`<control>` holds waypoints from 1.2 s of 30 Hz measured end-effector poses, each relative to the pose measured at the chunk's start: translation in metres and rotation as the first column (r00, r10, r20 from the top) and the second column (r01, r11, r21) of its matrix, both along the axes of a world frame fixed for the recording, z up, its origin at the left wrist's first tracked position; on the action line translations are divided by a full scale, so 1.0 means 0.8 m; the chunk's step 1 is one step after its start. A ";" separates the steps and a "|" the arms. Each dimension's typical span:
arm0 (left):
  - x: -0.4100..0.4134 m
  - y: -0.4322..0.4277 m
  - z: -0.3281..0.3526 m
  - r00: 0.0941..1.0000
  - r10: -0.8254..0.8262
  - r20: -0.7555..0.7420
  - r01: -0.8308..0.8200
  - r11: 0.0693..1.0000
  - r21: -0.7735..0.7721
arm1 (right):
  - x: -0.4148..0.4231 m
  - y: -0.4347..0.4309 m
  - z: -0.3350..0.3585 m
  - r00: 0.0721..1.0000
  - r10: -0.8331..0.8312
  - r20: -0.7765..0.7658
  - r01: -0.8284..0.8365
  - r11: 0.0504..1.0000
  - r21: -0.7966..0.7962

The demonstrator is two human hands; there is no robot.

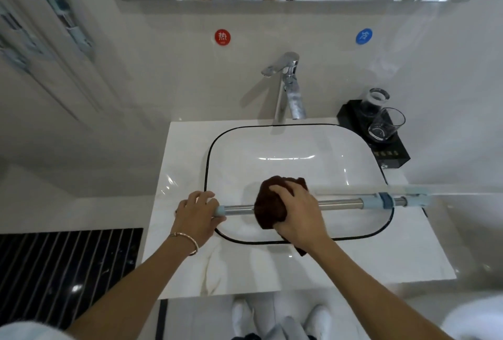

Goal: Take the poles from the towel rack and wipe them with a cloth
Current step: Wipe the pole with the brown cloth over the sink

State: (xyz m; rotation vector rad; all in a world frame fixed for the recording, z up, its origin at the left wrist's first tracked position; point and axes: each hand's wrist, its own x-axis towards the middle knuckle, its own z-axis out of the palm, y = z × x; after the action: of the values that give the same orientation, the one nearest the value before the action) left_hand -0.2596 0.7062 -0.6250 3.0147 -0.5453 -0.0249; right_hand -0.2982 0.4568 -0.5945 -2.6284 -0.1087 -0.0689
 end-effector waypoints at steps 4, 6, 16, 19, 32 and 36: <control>0.000 0.001 -0.002 1.000 0.020 -0.014 -0.021 1.000 -0.015 | 0.014 0.078 -0.006 0.982 0.188 -0.009 -0.188 0.982 -0.012; 0.001 0.003 -0.004 0.999 0.017 -0.035 -0.019 0.999 -0.034 | 0.015 0.068 -0.005 0.976 0.217 -0.001 -0.217 0.976 -0.021; 0.010 0.003 -0.003 1.000 -0.020 0.007 0.020 0.998 -0.051 | -0.034 -0.165 0.014 0.991 -0.117 0.059 0.125 0.978 -0.165; 0.011 0.003 0.002 0.999 -0.045 0.025 0.046 0.999 -0.027 | -0.020 -0.179 0.027 0.947 -0.320 -0.001 0.319 0.944 -0.086; 0.003 -0.009 0.009 0.999 0.041 -0.023 -0.041 0.999 0.024 | 0.032 0.053 0.004 0.985 0.165 -0.057 -0.165 0.986 0.012; 0.002 -0.008 0.010 0.998 0.051 -0.039 -0.051 0.999 0.018 | 0.030 0.062 0.000 0.970 0.243 -0.026 -0.243 0.970 -0.002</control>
State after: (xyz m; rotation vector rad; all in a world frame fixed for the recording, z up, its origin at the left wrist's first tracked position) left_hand -0.2583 0.6995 -0.6167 3.0358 -0.4668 -0.0866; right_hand -0.2744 0.5067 -0.5945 -2.5993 -0.4216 0.0499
